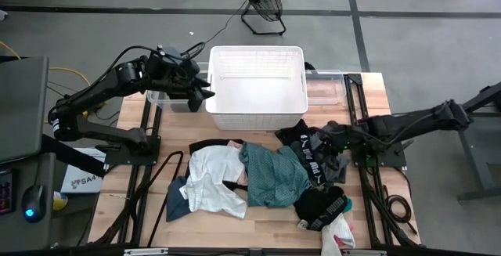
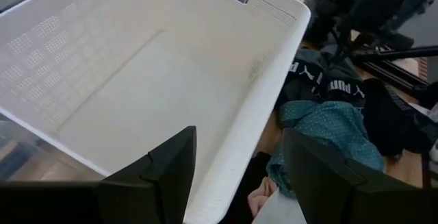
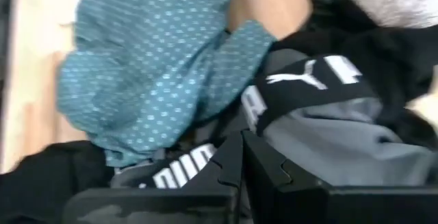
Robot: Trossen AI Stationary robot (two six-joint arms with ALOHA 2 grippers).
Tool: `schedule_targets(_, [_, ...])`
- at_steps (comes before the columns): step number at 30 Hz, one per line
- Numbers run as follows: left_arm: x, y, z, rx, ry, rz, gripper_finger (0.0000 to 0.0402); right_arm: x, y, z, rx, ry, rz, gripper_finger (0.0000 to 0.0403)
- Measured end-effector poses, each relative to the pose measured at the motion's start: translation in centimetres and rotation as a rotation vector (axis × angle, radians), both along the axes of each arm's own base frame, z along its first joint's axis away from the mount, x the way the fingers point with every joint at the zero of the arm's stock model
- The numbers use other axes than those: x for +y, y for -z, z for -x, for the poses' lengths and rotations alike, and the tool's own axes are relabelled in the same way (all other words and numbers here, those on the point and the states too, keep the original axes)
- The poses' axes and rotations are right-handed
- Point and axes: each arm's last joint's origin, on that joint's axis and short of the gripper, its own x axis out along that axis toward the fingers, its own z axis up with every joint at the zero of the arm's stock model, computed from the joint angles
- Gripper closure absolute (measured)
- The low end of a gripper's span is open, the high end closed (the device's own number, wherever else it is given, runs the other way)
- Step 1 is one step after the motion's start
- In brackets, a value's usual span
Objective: Pick & Place Cloths
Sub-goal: Put the gray boxers into the transparent bin
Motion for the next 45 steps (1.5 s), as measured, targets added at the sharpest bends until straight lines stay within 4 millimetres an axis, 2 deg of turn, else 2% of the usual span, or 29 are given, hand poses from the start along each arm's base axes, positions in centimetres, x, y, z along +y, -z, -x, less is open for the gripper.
schedule_targets(5, [-0.1, 0.1, 0.0, 0.011, 0.038, -0.005, 0.019, 0.7, -0.4, -0.9, 0.078, -0.022, -0.014, 0.0399])
schedule_targets(10, [-0.2, 0.4, 0.2, 0.045, 0.06, -0.009, 0.019, 0.9, 0.2, -1.4, 0.137, 0.072, -0.099, 0.04])
schedule_targets(20, [-0.3, 0.5, 0.2, 0.058, 0.097, -0.012, 0.019, 1.0, 0.6, -1.2, 0.217, 0.173, -0.221, 0.0393])
schedule_targets(24, [-0.3, 0.5, 0.2, 0.061, 0.104, -0.022, 0.019, 1.0, 0.7, -1.1, 0.237, 0.196, -0.233, 0.0361])
schedule_targets(29, [-0.3, 0.5, 0.3, 0.062, 0.107, -0.026, 0.019, 0.7, 0.7, -1.2, 0.213, 0.255, -0.203, 0.0287])
schedule_targets(36, [-0.3, 0.5, 0.3, 0.062, 0.108, -0.028, 0.019, 0.3, 0.2, -2.0, 0.075, 0.132, 0.076, 0.0189])
schedule_targets(40, [-0.3, 0.6, 0.3, 0.077, 0.108, -0.021, 0.019, 0.2, 0.2, -2.1, 0.07, 0.077, 0.158, 0.0167])
schedule_targets(45, [-0.4, 0.7, 0.4, 0.086, 0.108, -0.016, 0.019, 0.4, 1.7, -2.4, 0.133, 0.042, 0.174, 0.0165])
